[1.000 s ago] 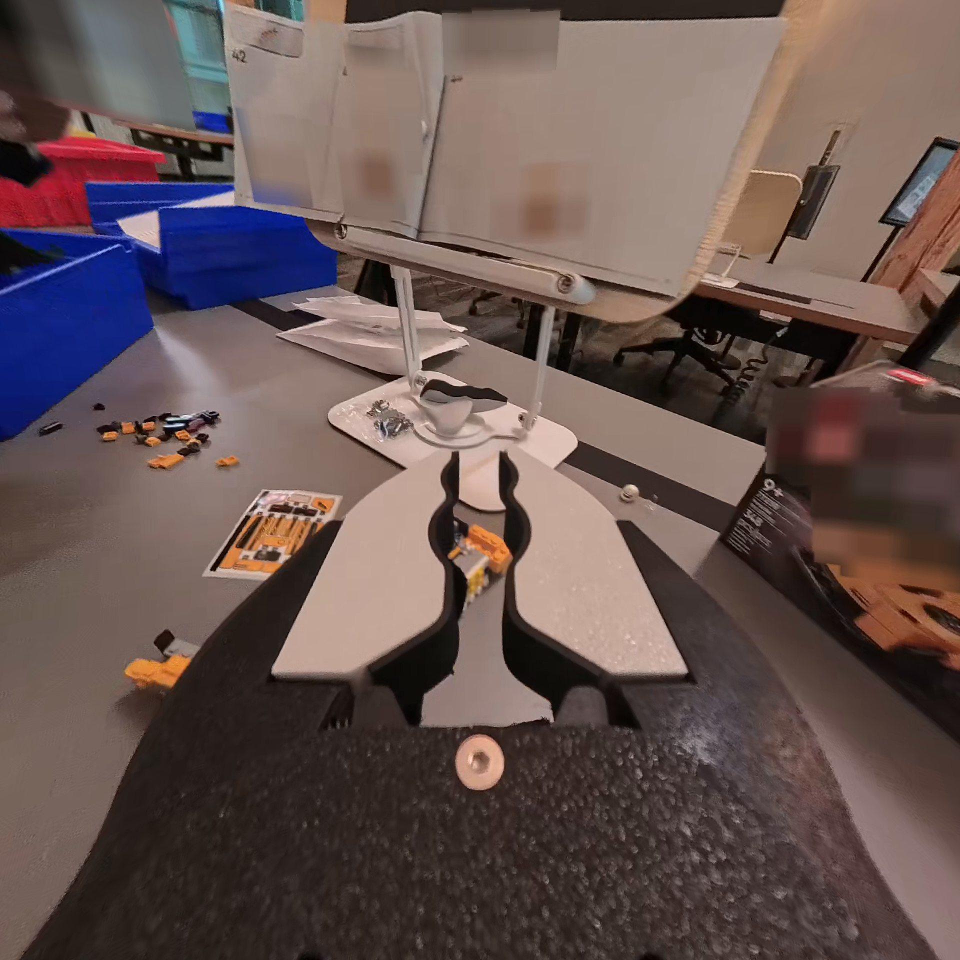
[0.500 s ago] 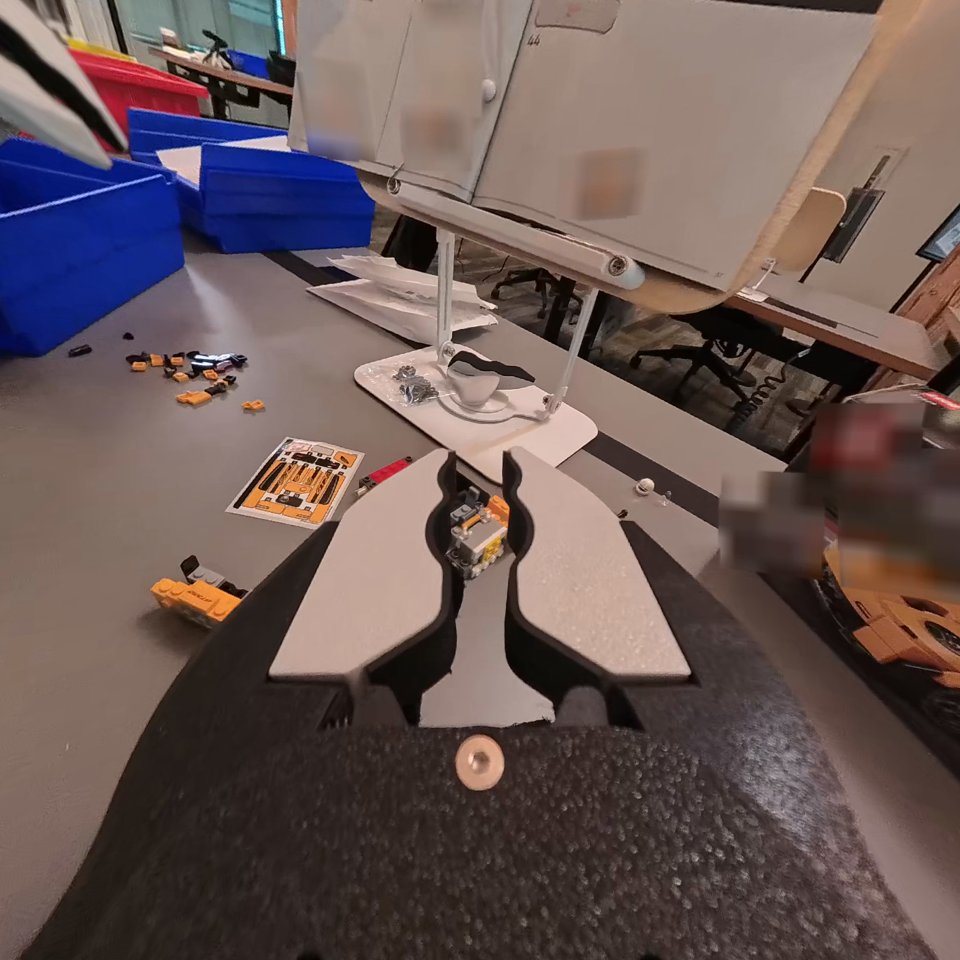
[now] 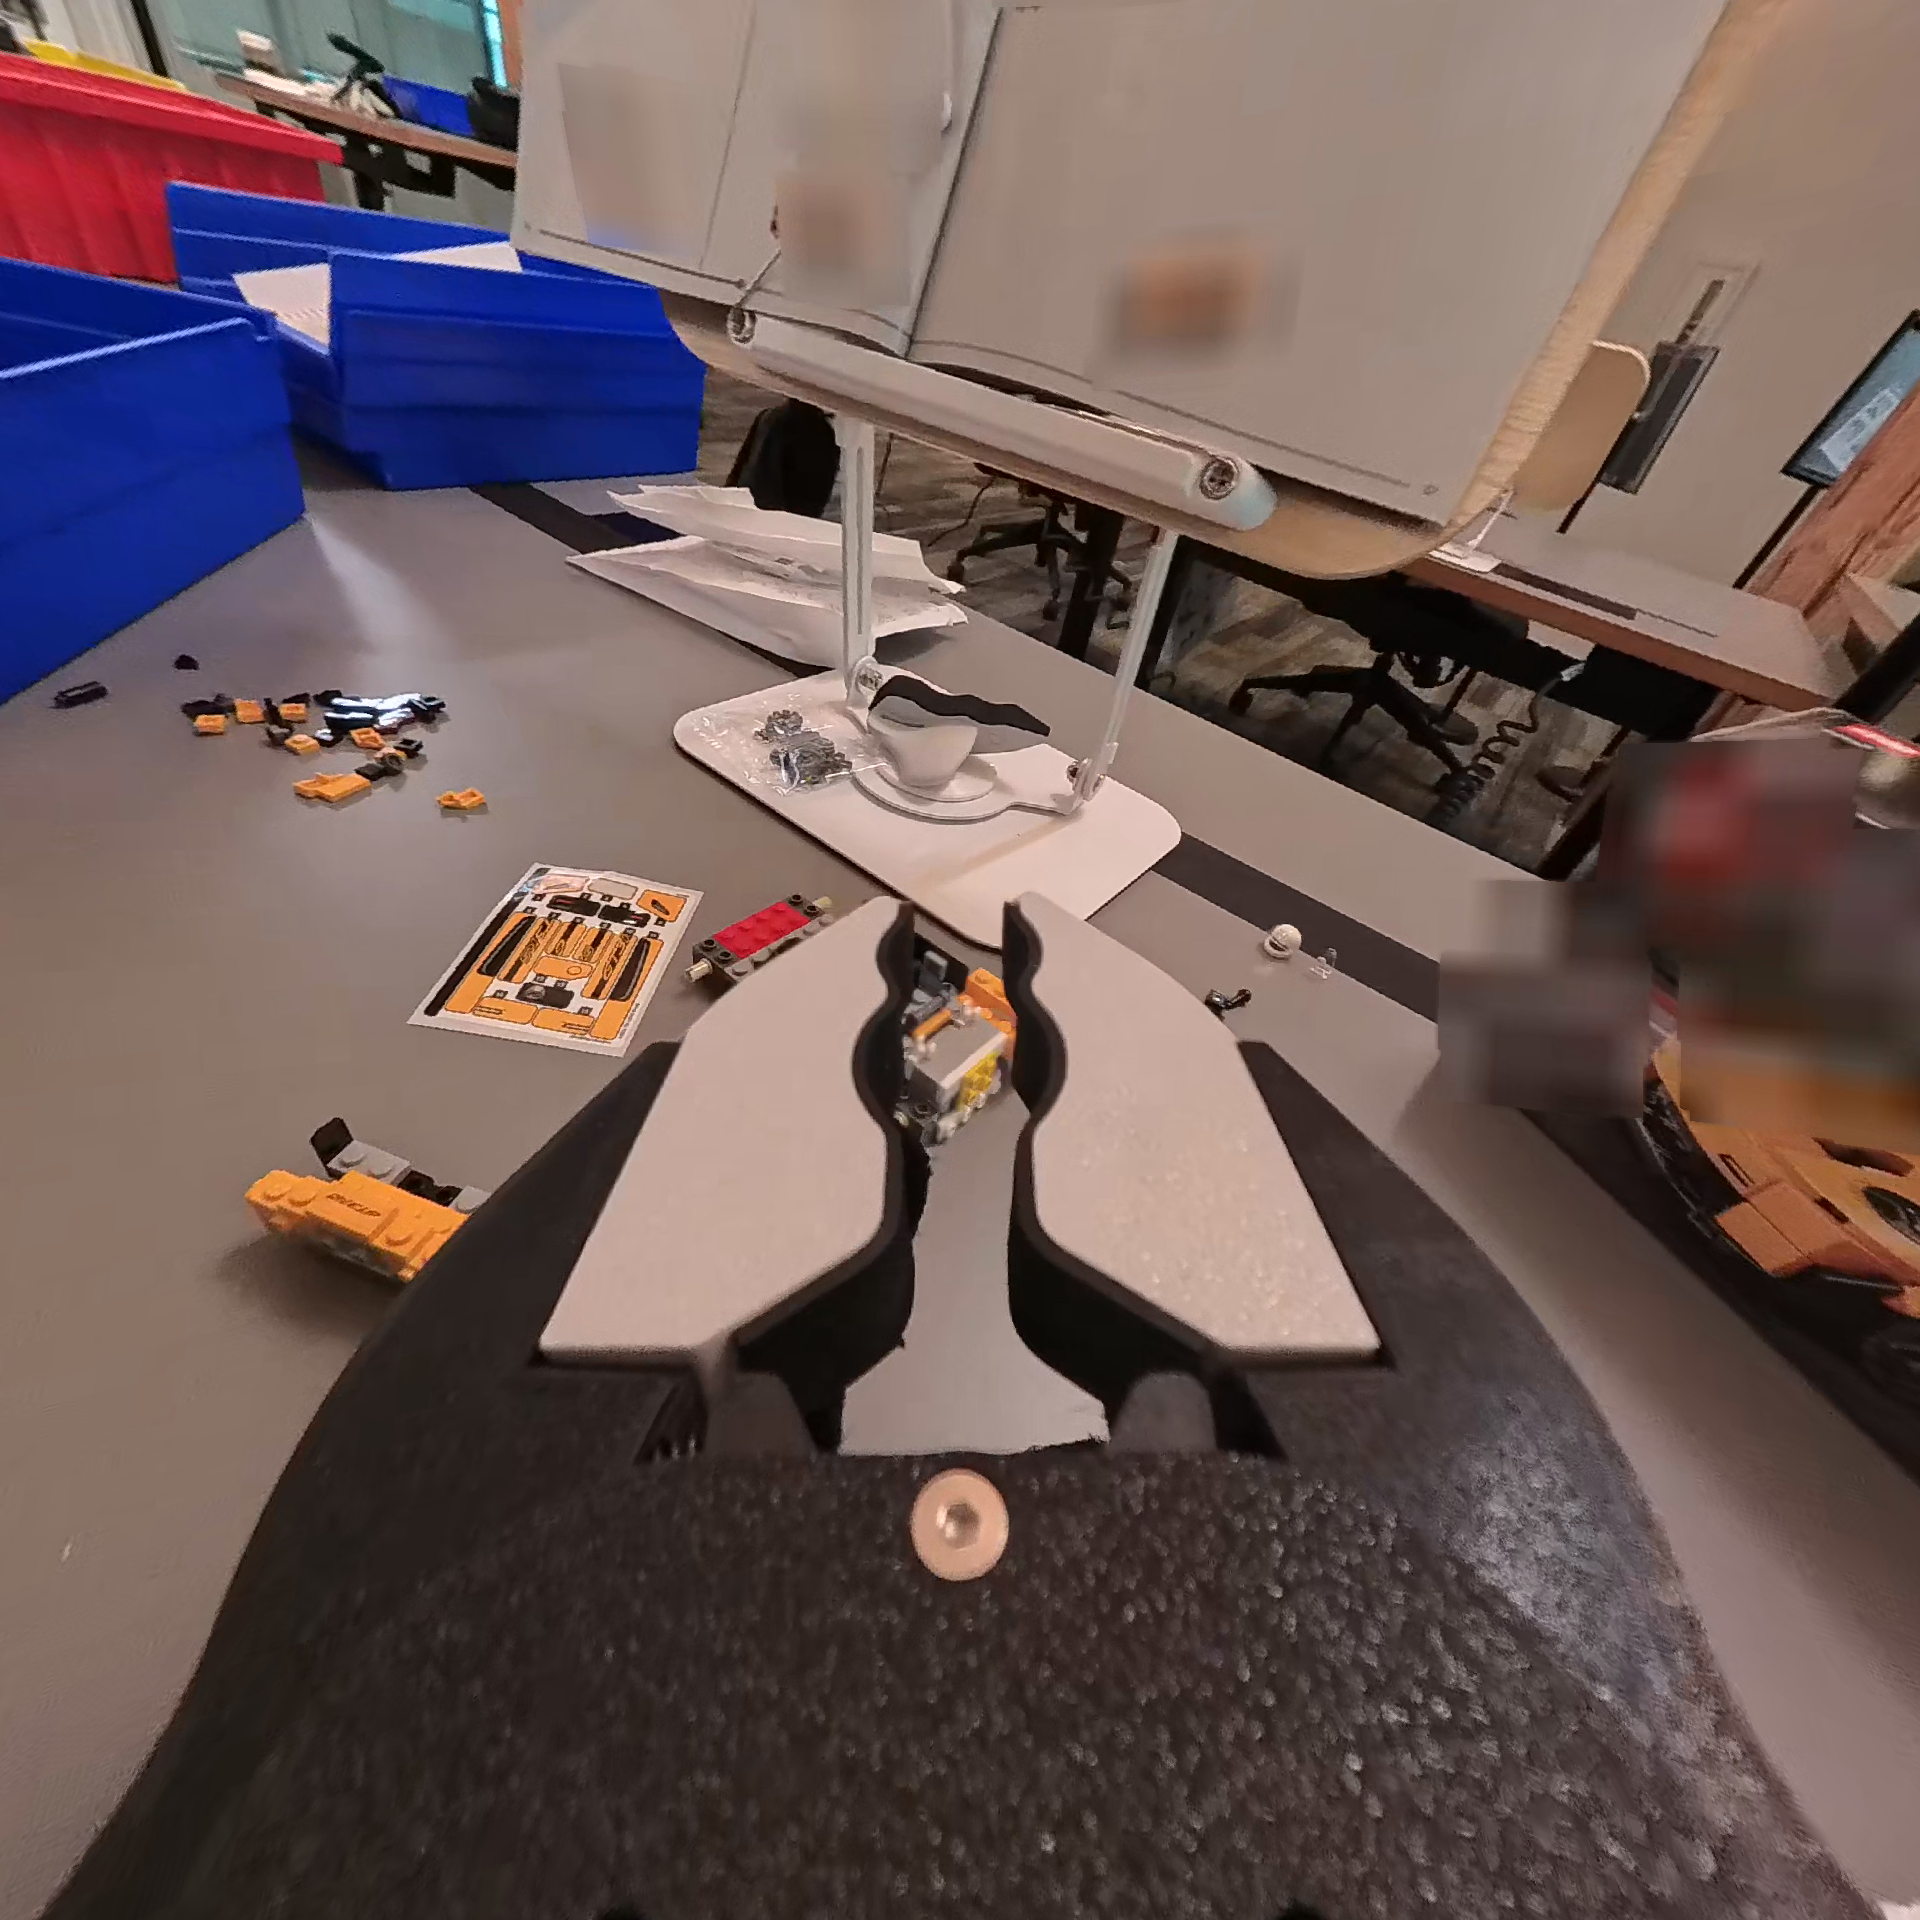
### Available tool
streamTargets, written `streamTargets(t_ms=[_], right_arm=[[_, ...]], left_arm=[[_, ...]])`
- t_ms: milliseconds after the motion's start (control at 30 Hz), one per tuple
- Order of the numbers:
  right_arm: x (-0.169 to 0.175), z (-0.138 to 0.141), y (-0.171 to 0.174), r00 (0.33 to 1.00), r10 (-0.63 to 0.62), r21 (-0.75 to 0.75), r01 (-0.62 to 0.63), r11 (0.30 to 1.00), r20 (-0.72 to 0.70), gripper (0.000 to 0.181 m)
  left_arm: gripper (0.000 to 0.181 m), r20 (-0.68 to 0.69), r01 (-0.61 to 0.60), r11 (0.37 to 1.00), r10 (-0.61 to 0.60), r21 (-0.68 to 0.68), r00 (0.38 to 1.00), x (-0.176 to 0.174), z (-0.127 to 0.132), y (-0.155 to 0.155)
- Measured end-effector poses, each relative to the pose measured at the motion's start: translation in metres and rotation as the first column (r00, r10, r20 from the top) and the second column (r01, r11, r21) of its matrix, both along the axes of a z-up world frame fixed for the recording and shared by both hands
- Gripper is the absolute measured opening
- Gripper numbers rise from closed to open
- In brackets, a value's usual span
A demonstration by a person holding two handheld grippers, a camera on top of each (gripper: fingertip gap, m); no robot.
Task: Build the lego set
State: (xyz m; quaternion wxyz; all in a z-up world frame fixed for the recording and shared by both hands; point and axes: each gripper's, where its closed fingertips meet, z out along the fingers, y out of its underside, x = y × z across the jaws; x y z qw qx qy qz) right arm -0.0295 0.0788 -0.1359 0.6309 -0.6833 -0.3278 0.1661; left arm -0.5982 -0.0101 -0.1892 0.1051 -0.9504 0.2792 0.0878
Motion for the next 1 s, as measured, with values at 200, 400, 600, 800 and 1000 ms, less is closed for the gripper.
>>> streamTargets(t_ms=[200,400,600,800,1000], right_arm=[[0.010,-0.008,0.005,0.997,-0.071,-0.015,0.071,0.997,0.015,0.015],[0.024,-0.012,0.010,0.993,-0.115,-0.042,0.114,0.993,-0.003,0.014],[0.024,-0.017,0.011,0.994,-0.111,-0.059,0.111,0.992,-0.001,0.014],[0.023,-0.019,0.011,0.995,-0.104,-0.068,0.104,0.992,-0.001,0.015],[0.022,-0.022,0.011,0.995,-0.097,-0.076,0.098,0.992,0.008,0.015]], left_arm=[[0.021,0.067,0.084,0.992,-0.077,-0.098,0.995,0.001,-0.026,0.009],[0.027,0.148,0.222,0.956,-0.196,-0.190,0.969,0.029,-0.050,0.010],[0.030,0.279,0.281,0.932,-0.213,-0.231,0.936,0.053,-0.050,0.000],[0.040,0.398,0.313,0.880,-0.159,-0.358,0.903,0.073,-0.049,-0.036],[0.008,0.358,0.315,0.894,-0.195,-0.317,0.913,0.072,-0.047,-0.037]])
